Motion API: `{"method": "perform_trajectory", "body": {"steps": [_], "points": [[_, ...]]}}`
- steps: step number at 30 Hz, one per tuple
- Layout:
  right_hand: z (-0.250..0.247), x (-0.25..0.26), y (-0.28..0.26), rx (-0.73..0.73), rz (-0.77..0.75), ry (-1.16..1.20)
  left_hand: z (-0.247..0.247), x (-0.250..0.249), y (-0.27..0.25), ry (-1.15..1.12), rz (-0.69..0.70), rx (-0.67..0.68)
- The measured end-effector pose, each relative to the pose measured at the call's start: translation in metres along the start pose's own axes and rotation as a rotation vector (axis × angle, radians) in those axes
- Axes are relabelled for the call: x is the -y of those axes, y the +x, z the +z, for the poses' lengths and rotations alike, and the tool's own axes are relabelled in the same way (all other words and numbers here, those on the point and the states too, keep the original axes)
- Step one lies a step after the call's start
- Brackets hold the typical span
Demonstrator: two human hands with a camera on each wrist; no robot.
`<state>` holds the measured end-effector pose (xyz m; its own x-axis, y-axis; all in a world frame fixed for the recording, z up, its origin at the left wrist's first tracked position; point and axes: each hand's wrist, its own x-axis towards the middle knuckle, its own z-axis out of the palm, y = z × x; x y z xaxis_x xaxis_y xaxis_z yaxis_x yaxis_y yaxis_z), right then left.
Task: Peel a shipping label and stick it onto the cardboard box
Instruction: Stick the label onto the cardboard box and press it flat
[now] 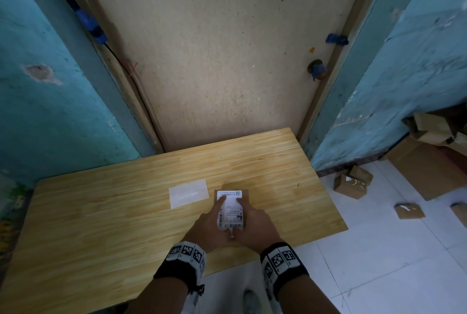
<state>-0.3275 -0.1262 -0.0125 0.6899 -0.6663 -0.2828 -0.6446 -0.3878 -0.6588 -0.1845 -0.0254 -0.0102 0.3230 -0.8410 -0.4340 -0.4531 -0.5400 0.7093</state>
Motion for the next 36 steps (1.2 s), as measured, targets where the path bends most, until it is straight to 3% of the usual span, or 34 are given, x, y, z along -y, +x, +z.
{"method": "perform_trajectory", "body": {"steps": [13,16,20,23,27,36], "points": [[-0.016,0.001,0.018,0.325,0.029,-0.028,0.0,-0.007,0.008,0.248,0.052,0.107],[-0.014,-0.006,0.015,0.279,0.028,0.129,-0.003,0.002,0.008,0.068,-0.004,0.06],[0.009,-0.017,0.004,0.065,0.098,0.283,-0.002,0.013,0.001,-0.229,-0.044,-0.065],[0.023,-0.022,-0.003,0.027,0.132,0.385,0.006,0.023,0.002,-0.373,-0.088,-0.11],[0.025,-0.019,-0.004,-0.018,0.135,0.454,0.015,0.021,0.005,-0.794,-0.249,-0.16],[0.029,-0.017,0.016,-0.026,0.156,0.466,0.005,0.034,0.019,-0.891,-0.292,-0.172]]}}
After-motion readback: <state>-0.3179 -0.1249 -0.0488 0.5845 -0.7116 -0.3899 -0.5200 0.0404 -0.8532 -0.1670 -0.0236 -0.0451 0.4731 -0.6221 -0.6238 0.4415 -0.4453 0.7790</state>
